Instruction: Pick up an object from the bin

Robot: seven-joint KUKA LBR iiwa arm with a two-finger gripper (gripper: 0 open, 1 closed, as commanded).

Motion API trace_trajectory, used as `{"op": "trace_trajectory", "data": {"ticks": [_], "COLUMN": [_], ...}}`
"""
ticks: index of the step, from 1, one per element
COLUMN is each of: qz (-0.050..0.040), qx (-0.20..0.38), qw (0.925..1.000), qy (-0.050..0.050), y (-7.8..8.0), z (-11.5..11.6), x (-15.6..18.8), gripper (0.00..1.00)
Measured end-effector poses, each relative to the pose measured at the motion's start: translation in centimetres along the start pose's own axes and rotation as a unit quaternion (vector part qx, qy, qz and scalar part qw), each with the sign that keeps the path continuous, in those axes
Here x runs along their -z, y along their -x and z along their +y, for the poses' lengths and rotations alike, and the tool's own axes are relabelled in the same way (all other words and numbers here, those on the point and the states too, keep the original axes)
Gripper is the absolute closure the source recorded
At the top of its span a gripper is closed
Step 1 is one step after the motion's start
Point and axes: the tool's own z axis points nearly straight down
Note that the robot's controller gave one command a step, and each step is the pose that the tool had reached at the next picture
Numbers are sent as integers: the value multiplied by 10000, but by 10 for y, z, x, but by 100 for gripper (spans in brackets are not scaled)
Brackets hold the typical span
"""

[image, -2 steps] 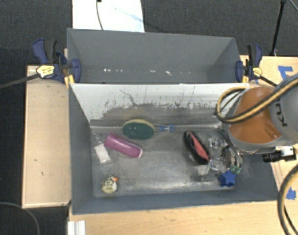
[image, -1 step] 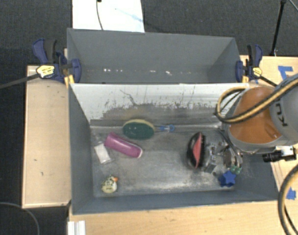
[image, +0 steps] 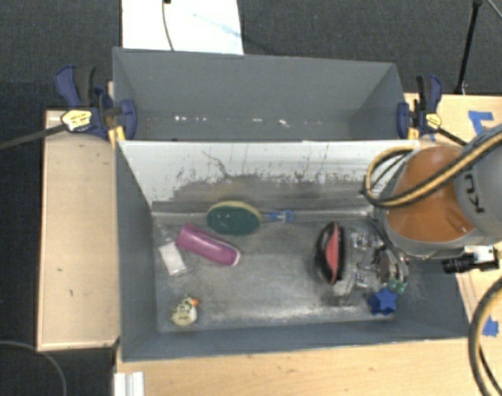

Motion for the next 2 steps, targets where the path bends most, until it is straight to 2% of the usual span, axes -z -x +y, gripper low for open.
{"op": "trace_trajectory", "data": {"ticks": [1, 2], "qz": [-14, -11], "qx": [-1701, -217], "qw": [9854, 9998], "qy": [5, 22], "y": [16, 38], "z": [-23, 48], "x": [14, 0], "gripper": [0, 0]}}
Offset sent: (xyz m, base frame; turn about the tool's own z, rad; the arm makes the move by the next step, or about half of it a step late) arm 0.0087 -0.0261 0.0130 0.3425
